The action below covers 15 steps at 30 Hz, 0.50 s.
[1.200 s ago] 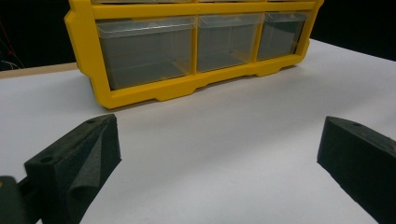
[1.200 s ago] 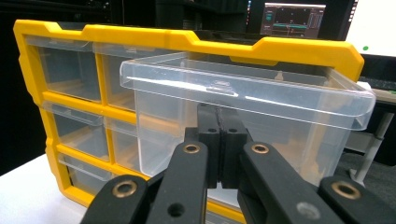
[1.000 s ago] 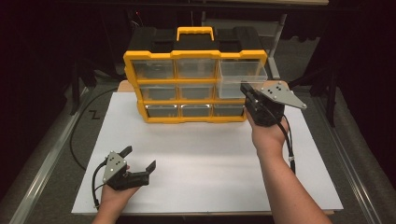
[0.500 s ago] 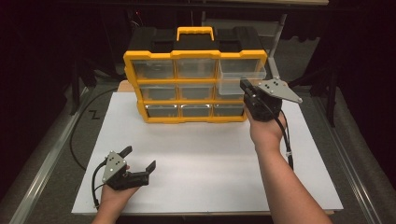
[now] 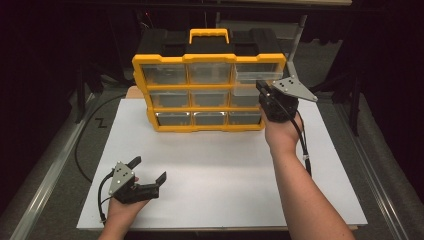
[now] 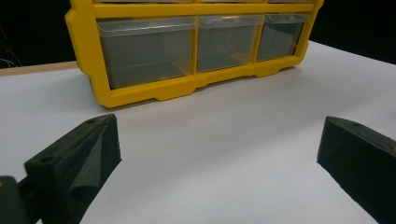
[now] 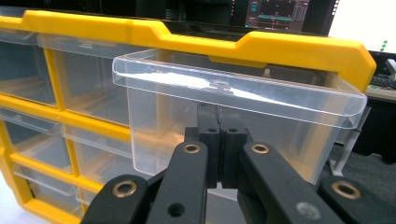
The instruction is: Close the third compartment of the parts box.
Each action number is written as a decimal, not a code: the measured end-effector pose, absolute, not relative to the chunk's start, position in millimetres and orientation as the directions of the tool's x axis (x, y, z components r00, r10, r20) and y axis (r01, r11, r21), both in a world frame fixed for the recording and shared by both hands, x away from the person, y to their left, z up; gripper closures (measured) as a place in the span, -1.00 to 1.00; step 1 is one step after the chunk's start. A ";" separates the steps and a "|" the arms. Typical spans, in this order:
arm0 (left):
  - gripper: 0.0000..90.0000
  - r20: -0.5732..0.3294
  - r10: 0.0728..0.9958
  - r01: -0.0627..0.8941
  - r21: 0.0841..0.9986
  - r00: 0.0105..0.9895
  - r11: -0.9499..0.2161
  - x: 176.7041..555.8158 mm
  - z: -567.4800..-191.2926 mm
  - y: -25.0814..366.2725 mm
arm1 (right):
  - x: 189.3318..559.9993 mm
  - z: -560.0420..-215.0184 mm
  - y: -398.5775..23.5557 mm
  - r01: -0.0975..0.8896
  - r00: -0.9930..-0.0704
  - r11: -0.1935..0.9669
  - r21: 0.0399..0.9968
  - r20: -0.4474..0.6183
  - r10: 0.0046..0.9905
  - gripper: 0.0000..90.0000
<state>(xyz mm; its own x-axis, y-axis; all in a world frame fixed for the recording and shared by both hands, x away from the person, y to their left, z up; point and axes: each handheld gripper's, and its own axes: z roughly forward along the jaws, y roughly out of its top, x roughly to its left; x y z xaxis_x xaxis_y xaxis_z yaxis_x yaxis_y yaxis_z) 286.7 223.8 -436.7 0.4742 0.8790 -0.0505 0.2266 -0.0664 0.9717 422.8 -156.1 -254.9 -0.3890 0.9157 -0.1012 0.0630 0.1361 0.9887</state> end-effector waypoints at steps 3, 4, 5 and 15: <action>-0.99 -0.053 0.879 0.228 0.972 0.474 -0.064 286.7 -436.7 224.2 | 426.3 -254.4 -155.4 0.065 -0.384 0.138 0.988 -0.103 0.918 1.00; -0.99 -0.049 0.882 0.227 0.972 0.469 -0.066 286.4 -436.6 224.6 | 427.5 -254.1 -155.2 0.064 -0.382 0.137 0.988 -0.102 0.919 1.00; -0.99 -0.049 0.882 0.227 0.972 0.469 -0.066 286.5 -436.6 224.6 | 428.5 -253.8 -155.1 0.064 -0.381 0.137 0.989 -0.102 0.919 1.00; -0.99 -0.056 0.878 0.228 0.972 0.476 -0.062 287.2 -437.0 224.3 | 436.1 -254.3 -152.8 0.061 -0.370 0.139 0.988 -0.107 0.923 1.00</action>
